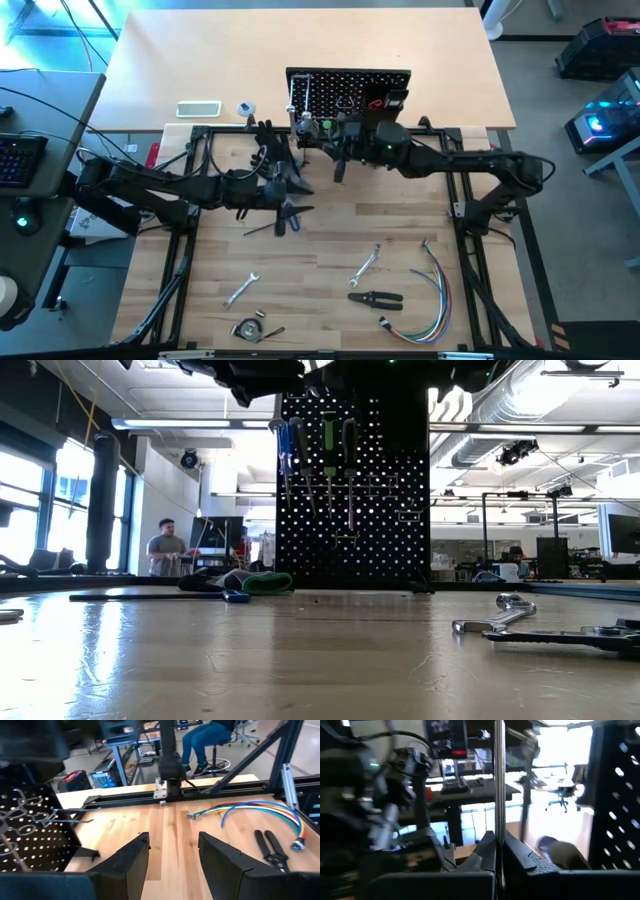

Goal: Hang tools onto peg board
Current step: Hang the silver wrench on the pegboard

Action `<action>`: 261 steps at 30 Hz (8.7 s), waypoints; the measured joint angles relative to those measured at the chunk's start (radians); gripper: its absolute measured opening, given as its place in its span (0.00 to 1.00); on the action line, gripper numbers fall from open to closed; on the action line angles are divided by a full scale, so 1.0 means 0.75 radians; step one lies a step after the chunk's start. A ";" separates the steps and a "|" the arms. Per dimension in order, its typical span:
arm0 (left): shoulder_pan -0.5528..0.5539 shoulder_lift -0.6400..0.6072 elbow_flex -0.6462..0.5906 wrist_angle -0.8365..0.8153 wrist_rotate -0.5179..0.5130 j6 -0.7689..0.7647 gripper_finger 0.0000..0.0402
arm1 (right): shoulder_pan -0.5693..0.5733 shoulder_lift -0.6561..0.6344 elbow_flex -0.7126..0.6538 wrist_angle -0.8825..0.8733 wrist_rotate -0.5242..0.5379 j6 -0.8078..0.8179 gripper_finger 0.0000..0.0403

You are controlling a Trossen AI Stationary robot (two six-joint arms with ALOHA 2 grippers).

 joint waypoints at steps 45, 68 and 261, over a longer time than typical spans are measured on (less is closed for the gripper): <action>-0.021 0.002 0.000 -0.021 -0.012 -0.025 0.40 | -0.123 0.040 0.000 -0.083 0.048 0.113 0.15; -0.189 0.004 0.000 -0.350 -0.021 -0.051 0.40 | 0.096 -0.202 -0.001 -0.699 0.127 0.109 0.33; -0.024 0.573 0.532 -0.413 -0.491 0.140 0.24 | 1.008 -1.068 -0.857 -0.679 1.221 0.480 0.33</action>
